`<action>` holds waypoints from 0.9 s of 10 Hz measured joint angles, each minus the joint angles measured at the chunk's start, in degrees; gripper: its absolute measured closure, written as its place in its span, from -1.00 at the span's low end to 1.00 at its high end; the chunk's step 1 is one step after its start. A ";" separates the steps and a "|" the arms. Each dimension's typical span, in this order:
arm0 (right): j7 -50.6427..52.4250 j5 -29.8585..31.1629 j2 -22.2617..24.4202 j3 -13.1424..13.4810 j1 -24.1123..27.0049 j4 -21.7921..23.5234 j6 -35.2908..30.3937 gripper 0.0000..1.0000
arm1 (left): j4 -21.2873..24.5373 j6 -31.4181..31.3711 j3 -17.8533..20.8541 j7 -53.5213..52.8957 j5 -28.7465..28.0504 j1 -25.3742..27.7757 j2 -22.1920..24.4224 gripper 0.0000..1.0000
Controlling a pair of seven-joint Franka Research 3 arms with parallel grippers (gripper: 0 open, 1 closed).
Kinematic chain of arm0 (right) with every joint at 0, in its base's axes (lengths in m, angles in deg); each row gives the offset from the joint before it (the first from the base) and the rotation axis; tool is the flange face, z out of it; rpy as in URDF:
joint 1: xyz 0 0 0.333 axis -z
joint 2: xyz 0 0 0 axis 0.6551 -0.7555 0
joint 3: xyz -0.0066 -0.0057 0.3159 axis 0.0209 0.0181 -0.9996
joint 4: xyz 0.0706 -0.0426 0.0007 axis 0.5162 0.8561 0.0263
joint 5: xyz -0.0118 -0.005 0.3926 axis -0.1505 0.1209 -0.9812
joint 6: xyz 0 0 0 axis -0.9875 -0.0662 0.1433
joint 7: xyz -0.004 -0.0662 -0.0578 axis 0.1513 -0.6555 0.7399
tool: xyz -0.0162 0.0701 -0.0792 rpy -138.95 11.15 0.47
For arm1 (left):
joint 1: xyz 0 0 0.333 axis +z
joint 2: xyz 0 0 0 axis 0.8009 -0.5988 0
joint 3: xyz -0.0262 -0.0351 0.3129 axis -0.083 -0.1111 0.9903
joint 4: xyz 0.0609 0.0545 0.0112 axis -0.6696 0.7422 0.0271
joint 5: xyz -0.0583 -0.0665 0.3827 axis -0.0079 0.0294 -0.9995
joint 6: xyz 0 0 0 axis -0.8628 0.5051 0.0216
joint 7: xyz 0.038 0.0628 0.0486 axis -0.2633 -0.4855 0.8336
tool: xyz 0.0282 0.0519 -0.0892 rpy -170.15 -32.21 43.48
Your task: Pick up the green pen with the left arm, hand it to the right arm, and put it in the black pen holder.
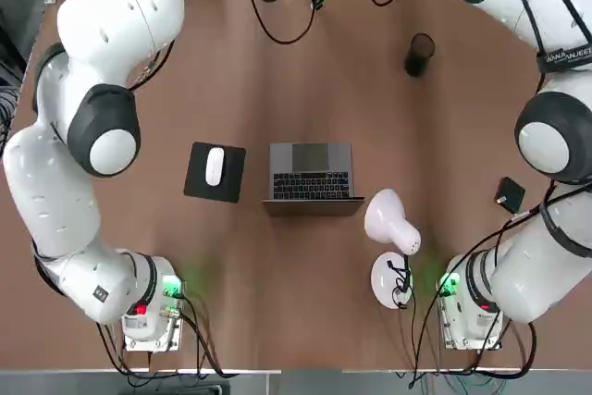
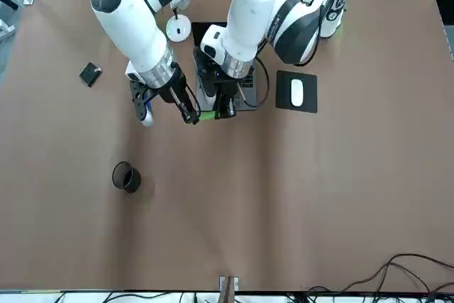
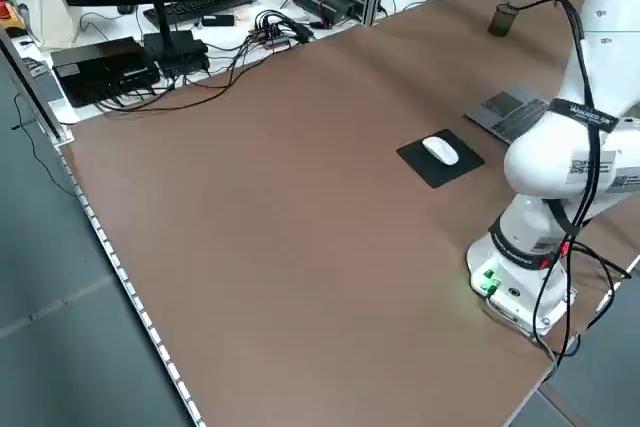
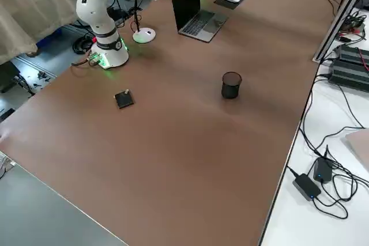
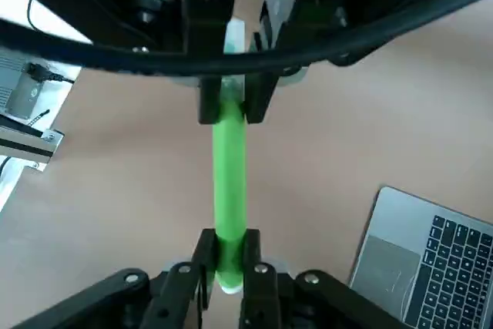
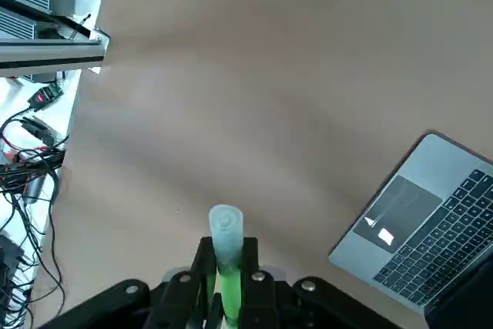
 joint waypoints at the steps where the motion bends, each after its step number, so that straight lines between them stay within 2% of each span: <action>1: 0.00 0.00 0.00 -0.03 -0.01 -0.02 0.02 0.66 | -0.15 0.34 0.01 0.00 0.00 0.00 0.01 0.60; 2: 0.00 0.00 0.00 -0.04 -0.04 -0.02 0.01 0.66 | -0.32 1.10 0.02 0.08 0.00 0.00 0.04 0.57; 3: 0.07 0.03 0.00 0.08 -0.02 -0.04 -0.01 0.66 | -0.32 1.39 0.03 0.26 -0.31 -0.02 0.03 0.41; 6: 6.61 0.13 0.01 0.95 1.58 -0.49 0.01 0.66 | -1.04 2.33 0.24 0.77 -1.03 0.05 0.39 -0.43; 8: 22.18 0.13 0.01 1.26 5.79 -0.65 0.01 0.66 | -1.64 7.33 0.57 3.61 -1.09 1.05 2.83 -0.98; 9: 32.17 0.12 0.00 1.33 8.56 -0.65 0.07 0.66 | -1.76 10.84 0.69 7.56 -1.12 2.67 5.18 -1.00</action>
